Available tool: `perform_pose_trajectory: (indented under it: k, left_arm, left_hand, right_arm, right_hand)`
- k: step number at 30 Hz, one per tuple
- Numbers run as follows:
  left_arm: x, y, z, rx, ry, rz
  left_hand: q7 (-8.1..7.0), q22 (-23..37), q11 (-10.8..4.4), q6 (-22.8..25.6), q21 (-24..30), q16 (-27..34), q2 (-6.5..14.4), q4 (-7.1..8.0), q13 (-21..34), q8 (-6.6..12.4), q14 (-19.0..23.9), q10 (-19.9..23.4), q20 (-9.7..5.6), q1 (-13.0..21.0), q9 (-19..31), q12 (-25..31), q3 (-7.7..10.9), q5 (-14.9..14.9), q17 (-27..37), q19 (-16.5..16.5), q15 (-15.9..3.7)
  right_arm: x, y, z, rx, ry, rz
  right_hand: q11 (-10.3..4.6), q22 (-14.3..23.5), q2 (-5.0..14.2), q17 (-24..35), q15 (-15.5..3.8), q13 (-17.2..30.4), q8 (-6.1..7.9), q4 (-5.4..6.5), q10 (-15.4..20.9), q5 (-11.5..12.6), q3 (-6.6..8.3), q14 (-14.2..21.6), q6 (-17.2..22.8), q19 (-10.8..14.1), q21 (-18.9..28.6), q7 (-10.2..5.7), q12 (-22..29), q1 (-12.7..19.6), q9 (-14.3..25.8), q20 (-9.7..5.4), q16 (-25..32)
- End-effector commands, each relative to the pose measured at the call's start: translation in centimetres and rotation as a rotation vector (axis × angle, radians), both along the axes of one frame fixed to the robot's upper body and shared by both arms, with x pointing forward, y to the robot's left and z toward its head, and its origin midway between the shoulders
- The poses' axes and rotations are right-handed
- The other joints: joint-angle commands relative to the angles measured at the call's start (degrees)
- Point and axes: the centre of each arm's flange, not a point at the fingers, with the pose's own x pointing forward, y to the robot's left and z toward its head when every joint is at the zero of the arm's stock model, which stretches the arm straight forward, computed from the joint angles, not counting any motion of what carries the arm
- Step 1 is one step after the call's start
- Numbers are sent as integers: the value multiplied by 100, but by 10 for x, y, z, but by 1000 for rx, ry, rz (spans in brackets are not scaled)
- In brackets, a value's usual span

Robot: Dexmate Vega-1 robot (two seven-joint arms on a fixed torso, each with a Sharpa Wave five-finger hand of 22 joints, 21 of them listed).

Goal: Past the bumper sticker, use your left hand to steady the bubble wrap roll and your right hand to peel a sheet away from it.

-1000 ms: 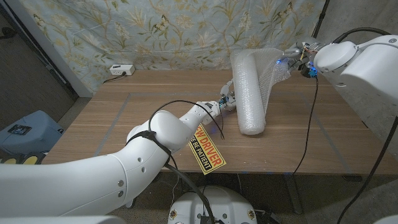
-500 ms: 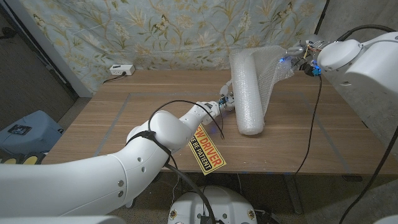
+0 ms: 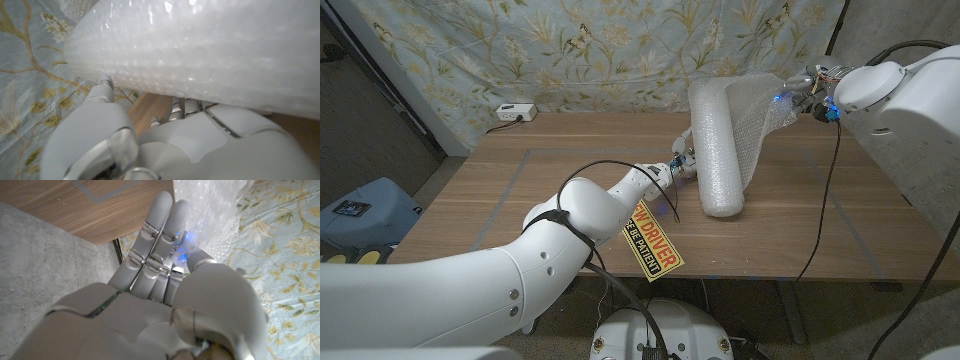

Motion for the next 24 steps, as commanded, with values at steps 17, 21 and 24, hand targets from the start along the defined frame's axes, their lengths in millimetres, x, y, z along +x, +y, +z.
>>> perform_pose_trajectory:
  k: [17,21,24]
  left_arm:
    - [1,9,-8,-23,-17,-10]
    - [1,9,-8,-32,-14,-13]
    - [1,9,-8,-30,-15,-12]
  left_hand:
    - [-42,10,2,-353,-19,37,66,-4,8,26,-54,-51,13,-24,1,17,-17,-23,6,-6,-5]
    - [-42,11,1,-356,-20,39,72,-3,7,27,-55,-52,13,-28,1,19,-18,-24,6,-5,-5]
    - [-42,11,4,-360,-21,40,78,-4,5,28,-56,-54,12,-31,1,22,-18,-23,6,-3,-6]
  right_arm:
    - [-23,-17,3,-3,-26,-52]
    - [-25,-17,6,-11,-30,-56]
    - [-26,-17,8,-20,-36,-59]
  right_hand:
    - [-23,0,31,39,-10,32,-23,-1,-10,32,9,54,111,-69,97,94,6,113,67,-23,-47]
    - [-23,-1,30,37,-12,27,-35,-1,-8,32,7,56,111,-78,110,84,-1,114,69,-23,-56]
    - [-21,-2,30,53,-10,25,-43,-1,-5,32,6,69,110,-83,126,95,-5,115,82,-23,-50]
